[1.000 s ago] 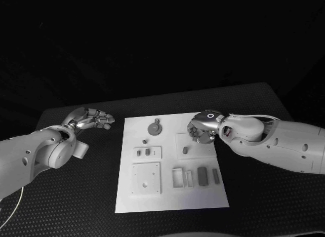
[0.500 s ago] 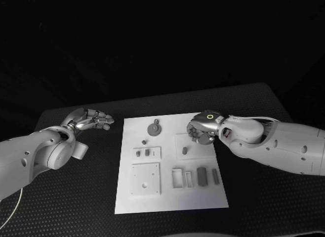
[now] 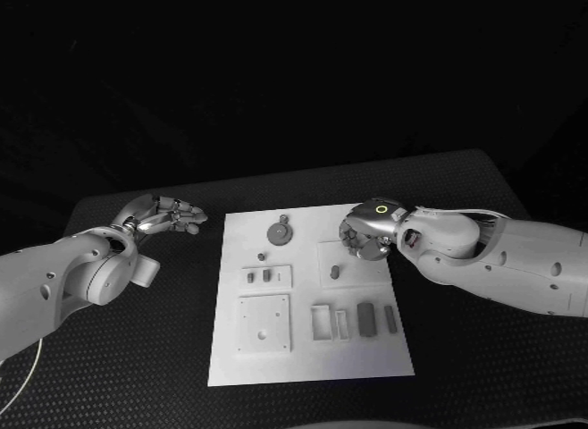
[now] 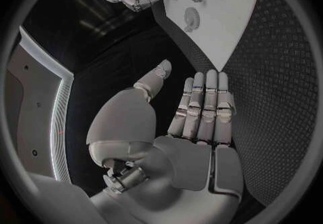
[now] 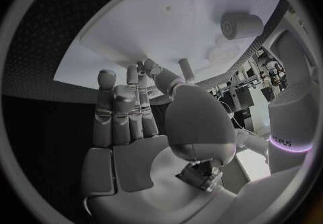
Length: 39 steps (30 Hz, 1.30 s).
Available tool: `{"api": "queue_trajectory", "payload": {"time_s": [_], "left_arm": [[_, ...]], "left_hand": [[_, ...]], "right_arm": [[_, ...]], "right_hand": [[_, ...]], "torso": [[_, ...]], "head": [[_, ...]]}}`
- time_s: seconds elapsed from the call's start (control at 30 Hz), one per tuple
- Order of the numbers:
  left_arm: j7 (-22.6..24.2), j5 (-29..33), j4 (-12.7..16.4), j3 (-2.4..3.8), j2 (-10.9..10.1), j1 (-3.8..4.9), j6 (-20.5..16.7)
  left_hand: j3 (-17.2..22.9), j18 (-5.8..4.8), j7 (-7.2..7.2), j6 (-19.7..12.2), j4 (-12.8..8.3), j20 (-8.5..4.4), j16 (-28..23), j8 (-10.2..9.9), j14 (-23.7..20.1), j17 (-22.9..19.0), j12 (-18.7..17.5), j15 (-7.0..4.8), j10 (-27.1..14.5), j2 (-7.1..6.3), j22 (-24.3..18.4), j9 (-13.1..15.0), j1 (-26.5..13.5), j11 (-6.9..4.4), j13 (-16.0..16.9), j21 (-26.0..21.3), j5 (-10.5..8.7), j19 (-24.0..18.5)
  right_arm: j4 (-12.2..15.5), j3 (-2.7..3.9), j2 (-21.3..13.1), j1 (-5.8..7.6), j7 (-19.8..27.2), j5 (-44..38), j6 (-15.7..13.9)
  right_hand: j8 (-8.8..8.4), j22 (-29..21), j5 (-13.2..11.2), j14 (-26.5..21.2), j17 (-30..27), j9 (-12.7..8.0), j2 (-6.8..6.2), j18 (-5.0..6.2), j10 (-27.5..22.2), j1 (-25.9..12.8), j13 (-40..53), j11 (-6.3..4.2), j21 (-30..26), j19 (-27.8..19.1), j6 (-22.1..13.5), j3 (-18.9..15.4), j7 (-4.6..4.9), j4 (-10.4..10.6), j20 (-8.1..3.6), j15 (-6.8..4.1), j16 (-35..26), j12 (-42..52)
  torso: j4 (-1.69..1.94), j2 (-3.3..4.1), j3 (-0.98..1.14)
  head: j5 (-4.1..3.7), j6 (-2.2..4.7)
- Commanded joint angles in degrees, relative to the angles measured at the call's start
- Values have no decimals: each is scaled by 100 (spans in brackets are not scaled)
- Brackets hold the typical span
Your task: Assemble the parts on the task board
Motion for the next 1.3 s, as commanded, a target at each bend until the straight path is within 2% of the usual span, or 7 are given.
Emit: {"api": "queue_trajectory", "payload": {"time_s": [0.03, 0.3, 0.63, 0.8, 1.03, 1.2, 1.3], "left_arm": [[46, 32, -3, 2, 15, 4, 58], [47, 33, -32, 2, 21, 4, 71], [33, 33, -28, 2, 31, 4, 98], [36, 33, -31, 2, 35, 4, 90], [58, 33, -21, 3, 37, 4, 71], [91, 50, -64, 4, 38, 5, 47], [95, 51, -63, 5, 31, 6, 12]], "left_hand": [[0, 38, -11, -47, -12, 32, -32, 29, 22, 7, 19, 38, -32, 50, -9, -5, -7, -11, -9, 20, -24, -5], [-1, 39, -10, -50, -10, 33, -38, 29, 23, 13, 19, 39, -33, 49, -13, -8, -9, -10, -12, 20, -25, -6], [-3, 39, -9, -52, -9, 34, -46, 30, 24, 22, 19, 40, -35, 47, -20, -10, -11, -9, -15, 20, -25, -6], [-4, 39, -9, -53, -9, 35, -49, 30, 24, 24, 19, 41, -36, 47, -22, -11, -11, -9, -16, 20, -25, -7], [-3, 40, -9, -53, -10, 35, -52, 31, 25, 28, 19, 41, -37, 48, -25, -12, -9, -9, -18, 21, -24, -7], [-1, 41, -10, -52, -11, 35, -57, 34, 26, 33, 20, 40, -35, 50, -29, -13, -5, -9, -19, 21, -24, -6], [3, 42, -18, -32, -13, 33, -63, 49, 38, 49, 31, 29, -15, 61, -38, -12, 4, -17, -19, 24, -24, -2]], "right_arm": [[40, 28, -23, 58, -40, 34, 200], [66, 125, -23, 99, -14, 120, 345], [209, 175, -84, 217, 28, 452, 509], [357, 250, -118, 252, 93, 713, 327], [521, 258, 56, 251, 256, 881, -34], [633, 257, 257, 213, 331, 925, -174], [700, 256, 382, 74, 351, 925, -202]], "right_hand": [[19, 137, 11, -33, 7, -12, 41, 152, 205, 82, 12, -48, 17, 77, 36, -12, 6, 0, -82, -61, 33, 30], [17, 136, 12, -36, 9, -7, 47, 152, 210, 76, 12, -49, 21, 74, 35, -11, 6, 0, -82, -62, 36, 27], [14, 135, 12, -40, 11, -3, 53, 152, 214, 68, 11, -49, 25, 69, 32, -10, 8, 0, -82, -63, 37, 23], [11, 134, 11, -42, 12, 0, 59, 152, 216, 61, 11, -49, 27, 66, 29, -9, 9, 0, -81, -63, 38, 20], [-1, 130, 12, -59, 8, 8, 77, 152, 207, 53, 5, -45, 26, 44, 13, 0, 15, -2, -78, -59, 27, 1], [-2, 130, 12, -61, 7, 10, 81, 152, 206, 54, 5, -45, 26, 41, 10, 2, 16, -2, -78, -59, 25, -3], [-4, 129, 13, -64, 6, 13, 87, 152, 205, 55, 4, -44, 27, 38, 8, 5, 17, -2, -77, -58, 23, -7]], "torso": [[0, 1, -6], [3, 1, -6], [-2, 2, -10], [-3, -1, -10], [-9, 0, -15], [-13, -3, 2], [-6, -1, -13]], "head": [[2, -3], [-3, -9], [21, -11], [39, -3], [139, 26], [313, 18], [408, 17]]}}
